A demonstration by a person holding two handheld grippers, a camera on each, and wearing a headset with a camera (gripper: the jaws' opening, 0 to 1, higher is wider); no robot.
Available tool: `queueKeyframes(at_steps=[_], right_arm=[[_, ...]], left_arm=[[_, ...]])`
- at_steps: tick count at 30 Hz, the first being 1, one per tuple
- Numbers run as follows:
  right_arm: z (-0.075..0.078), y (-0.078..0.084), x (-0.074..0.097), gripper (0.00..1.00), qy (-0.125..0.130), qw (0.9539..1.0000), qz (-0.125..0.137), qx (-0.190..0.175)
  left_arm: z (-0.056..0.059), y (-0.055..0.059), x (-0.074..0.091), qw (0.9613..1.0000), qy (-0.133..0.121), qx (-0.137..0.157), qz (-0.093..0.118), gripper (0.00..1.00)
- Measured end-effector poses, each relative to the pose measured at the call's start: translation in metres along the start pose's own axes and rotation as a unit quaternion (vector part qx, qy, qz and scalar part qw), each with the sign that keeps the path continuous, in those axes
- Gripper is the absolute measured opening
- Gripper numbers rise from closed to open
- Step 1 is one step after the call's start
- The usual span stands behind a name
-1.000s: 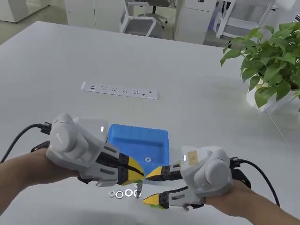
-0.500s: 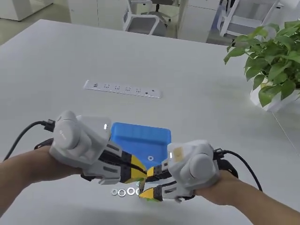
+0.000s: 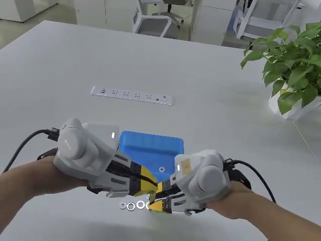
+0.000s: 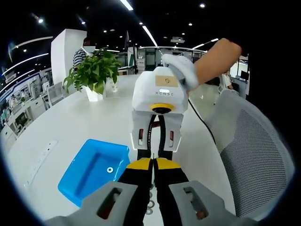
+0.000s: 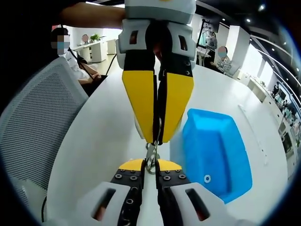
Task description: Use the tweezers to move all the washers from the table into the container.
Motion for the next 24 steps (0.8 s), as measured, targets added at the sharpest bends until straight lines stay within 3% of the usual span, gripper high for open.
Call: queueKeyframes(at_steps=[17, 24], right_arm=[[-0.0001, 0.0001, 0.001, 0.09, -0.001, 0.9999, 0.001, -0.016], [-0.0016, 0.0002, 0.0022, 0.09, -0.001, 0.9999, -0.001, -0.013]], left_arm=[[0.0002, -0.0015, -0.0002, 0.9999, 0.001, -0.004, -0.013, 0.06], [-0.0011, -0.0013, 0.004, 0.9998, -0.004, -0.001, -0.019, 0.13]])
Point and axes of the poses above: the centre of the closed fingertips' face, and the gripper's own axes: x roughly backward along the fingers, z roughly to its right, y roughly out of its underside, the point moved 6 cm from there along x, roughly backward along the fingers, and after that the axes turned 15 degrees about -x, right-handed, at the moved point
